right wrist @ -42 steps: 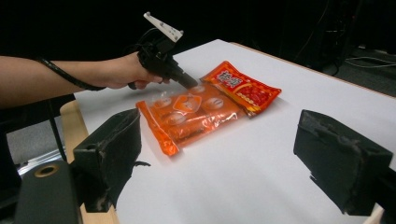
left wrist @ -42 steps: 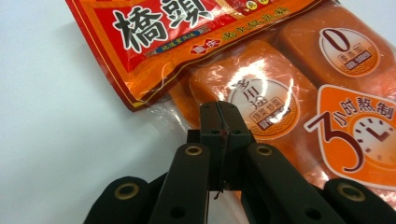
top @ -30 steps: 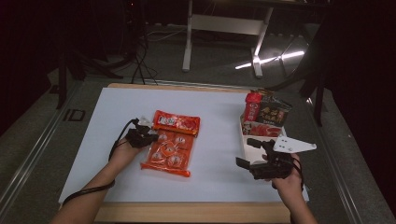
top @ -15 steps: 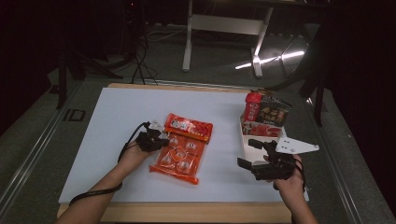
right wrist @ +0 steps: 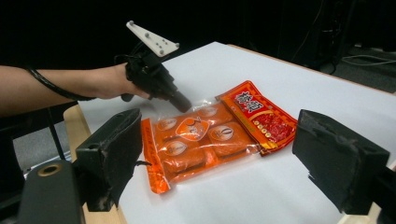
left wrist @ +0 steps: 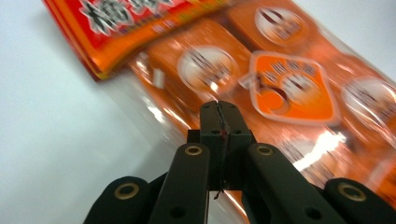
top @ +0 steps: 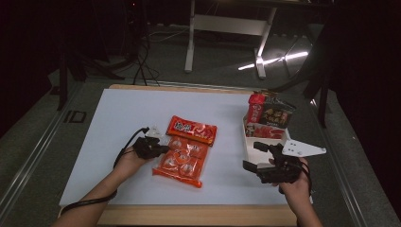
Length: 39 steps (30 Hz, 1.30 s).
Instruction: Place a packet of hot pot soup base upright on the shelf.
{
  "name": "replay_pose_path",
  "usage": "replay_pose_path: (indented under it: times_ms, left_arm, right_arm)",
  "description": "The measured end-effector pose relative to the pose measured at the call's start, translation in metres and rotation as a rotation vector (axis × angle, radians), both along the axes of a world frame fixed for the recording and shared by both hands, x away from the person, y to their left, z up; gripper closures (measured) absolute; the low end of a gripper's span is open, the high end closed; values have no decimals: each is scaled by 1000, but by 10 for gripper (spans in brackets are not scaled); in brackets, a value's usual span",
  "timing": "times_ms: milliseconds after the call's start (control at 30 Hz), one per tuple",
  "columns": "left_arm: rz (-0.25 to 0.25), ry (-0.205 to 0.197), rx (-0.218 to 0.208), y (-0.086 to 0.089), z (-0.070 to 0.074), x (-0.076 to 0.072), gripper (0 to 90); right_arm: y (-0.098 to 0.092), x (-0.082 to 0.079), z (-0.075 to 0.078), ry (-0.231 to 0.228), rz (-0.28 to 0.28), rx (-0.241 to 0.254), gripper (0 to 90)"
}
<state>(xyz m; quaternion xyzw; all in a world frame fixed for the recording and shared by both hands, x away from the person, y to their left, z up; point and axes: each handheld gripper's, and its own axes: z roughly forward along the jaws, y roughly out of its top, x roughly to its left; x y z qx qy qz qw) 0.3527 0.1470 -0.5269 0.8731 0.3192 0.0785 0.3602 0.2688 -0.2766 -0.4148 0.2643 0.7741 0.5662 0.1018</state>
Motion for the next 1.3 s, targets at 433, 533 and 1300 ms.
replay_pose_path:
  times_ms: [433, 533, 1300]
  left_arm:
    - [9, 48, 20, 3, -6, -15, 900]
    - [8, 53, 7, 2, -6, -16, 900]
    - [-19, 60, -69, -21, 3, -4, 900]
  right_arm:
    - [2, 1, -1, 1, -2, -7, 159]
    - [3, 1, -2, 3, -1, -5, 159]
    - [5, 1, -3, 1, 8, -10, 159]
